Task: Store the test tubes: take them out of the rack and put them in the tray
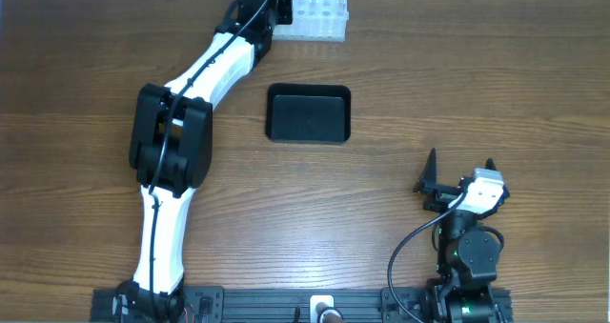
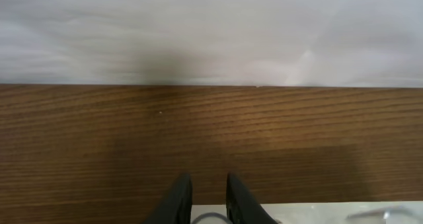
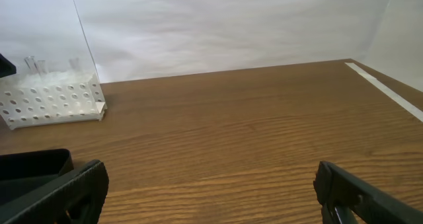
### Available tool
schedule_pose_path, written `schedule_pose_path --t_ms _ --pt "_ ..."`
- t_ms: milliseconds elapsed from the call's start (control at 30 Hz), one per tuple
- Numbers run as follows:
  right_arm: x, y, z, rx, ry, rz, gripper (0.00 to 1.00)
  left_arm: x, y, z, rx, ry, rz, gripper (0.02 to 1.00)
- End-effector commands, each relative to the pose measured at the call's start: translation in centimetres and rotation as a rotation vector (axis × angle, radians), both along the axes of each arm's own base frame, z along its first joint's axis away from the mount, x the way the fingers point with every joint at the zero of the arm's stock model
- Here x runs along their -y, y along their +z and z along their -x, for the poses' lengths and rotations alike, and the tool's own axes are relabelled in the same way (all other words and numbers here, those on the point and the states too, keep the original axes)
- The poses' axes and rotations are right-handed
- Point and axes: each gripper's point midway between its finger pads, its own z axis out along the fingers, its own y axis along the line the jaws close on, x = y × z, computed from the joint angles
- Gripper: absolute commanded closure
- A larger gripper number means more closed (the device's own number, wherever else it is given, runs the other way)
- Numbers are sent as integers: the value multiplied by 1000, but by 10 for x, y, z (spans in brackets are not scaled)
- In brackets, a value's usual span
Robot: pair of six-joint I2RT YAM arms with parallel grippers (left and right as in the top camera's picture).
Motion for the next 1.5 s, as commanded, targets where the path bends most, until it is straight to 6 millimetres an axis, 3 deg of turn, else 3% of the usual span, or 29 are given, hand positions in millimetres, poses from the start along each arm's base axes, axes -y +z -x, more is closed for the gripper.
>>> schedule_pose_path --t_ms 33,267,367,500,633,733,833,867,933,967,1200,1400,1500 --pt "3 -1 1 3 -18 -5 7 5 0 -4 8 -12 4 842" --pt "3 -1 1 2 -18 -4 7 5 7 -4 20 -11 8 875" --pt "3 -1 1 2 -18 -4 7 5 31 -3 55 -11 19 882" --pt "3 -1 1 3 -18 -5 7 -3 95 4 135 11 32 895" --pt "3 -1 1 2 -18 -4 7 -13 179 24 246 15 33 904" --pt "3 -1 1 2 -18 -4 9 -24 243 50 322 18 41 915" --pt "3 -1 1 3 -18 -5 9 -34 288 85 337 14 52 912" --pt "3 -1 1 2 -18 -4 9 -34 290 94 316 9 47 910" --pt "3 -1 1 3 -18 -4 7 -32 281 111 243 6 54 908" --pt "3 -1 1 2 -18 -4 7 -26 257 126 125 13 71 921" --pt "3 -1 1 2 -18 -4 9 -4 138 175 -329 101 65 941" --pt "3 -1 1 2 -18 -4 9 22 57 188 -525 113 -18 936" --pt "3 -1 1 2 -18 -4 9 27 29 189 -578 111 -50 932"
